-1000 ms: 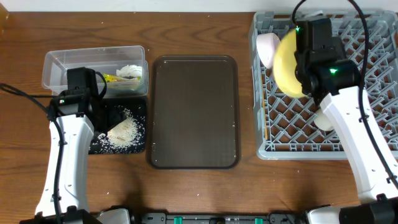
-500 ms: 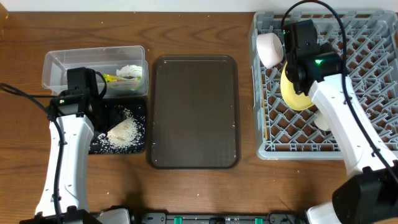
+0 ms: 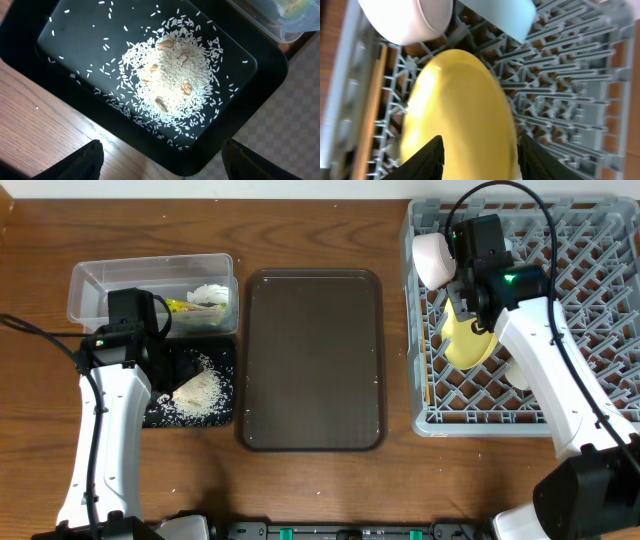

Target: Sort waste into correct bins and load items into the dishwasher rack

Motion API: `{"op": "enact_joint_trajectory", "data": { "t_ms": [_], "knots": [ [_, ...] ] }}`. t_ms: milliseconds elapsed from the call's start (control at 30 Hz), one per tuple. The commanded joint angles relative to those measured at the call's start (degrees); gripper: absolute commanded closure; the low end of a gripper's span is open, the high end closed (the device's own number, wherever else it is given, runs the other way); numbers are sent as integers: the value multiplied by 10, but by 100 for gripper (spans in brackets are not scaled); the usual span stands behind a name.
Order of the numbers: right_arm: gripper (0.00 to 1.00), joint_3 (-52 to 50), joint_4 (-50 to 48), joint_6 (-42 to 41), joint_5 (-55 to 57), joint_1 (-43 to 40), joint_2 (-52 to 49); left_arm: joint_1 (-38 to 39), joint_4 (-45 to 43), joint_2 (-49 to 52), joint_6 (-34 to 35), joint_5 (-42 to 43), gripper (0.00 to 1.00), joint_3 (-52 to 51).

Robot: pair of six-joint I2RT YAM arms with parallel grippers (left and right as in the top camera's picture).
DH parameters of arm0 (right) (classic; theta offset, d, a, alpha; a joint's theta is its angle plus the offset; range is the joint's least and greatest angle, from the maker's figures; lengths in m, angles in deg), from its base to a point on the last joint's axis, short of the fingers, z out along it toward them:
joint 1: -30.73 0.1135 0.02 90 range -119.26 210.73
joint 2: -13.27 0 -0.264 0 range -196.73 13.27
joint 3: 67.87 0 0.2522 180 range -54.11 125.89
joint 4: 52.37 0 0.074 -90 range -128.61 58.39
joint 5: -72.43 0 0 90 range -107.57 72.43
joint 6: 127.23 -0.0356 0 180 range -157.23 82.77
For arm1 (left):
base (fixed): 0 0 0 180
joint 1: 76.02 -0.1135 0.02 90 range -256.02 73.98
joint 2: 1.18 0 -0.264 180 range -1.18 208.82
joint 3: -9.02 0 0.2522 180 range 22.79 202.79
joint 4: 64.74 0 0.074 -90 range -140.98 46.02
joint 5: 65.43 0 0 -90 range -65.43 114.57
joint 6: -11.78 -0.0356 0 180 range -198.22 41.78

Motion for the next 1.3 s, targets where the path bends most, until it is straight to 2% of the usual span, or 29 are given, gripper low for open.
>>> {"op": "enact_joint_trajectory", "data": {
  "t_ms": [0, 67, 133, 300, 367, 467, 633, 733, 833, 967, 1000, 1133, 1267],
  "knots": [
    [50, 1, 1, -87, -22, -26, 37, -2, -1, -1, 1, -5, 22, 4],
    [42, 1, 3, -143, -35, -46, 61, -2, -4, -2, 1, -4, 21, 4],
    [38, 1, 1, -160, -101, -76, 85, 0, -10, -3, -16, 1, 21, 5],
    [31, 1, 26, -129, -335, -181, 108, 31, -49, -3, -101, 61, 21, 7],
    [28, 0, 58, -113, -374, -207, 104, 51, -55, -2, -115, 61, 21, 7],
    [19, 0, 113, -69, -409, -221, 101, 83, -41, -2, -140, 63, 21, 7],
    [2, -14, 161, -60, -406, -205, 105, 94, 38, -3, -139, 67, 22, 6],
    [1, -29, 172, -59, -397, -195, 115, 94, 62, -17, -139, 67, 22, -1],
    [1, -70, 149, -73, -379, -186, 140, 94, 46, -63, -145, 66, 22, -31],
    [1, -175, 68, -100, -337, -168, 214, 94, -15, -176, -148, 66, 21, -96],
    [1, -204, 43, -108, -330, -162, 238, 94, -32, -209, -149, 67, 15, -115],
    [1, -342, -79, -139, -276, -127, 370, 94, -95, -367, -141, 64, 9, -195],
    [1, -449, -159, -180, -220, -109, 489, 94, -129, -484, -139, 54, 8, -242]
  ]
}}
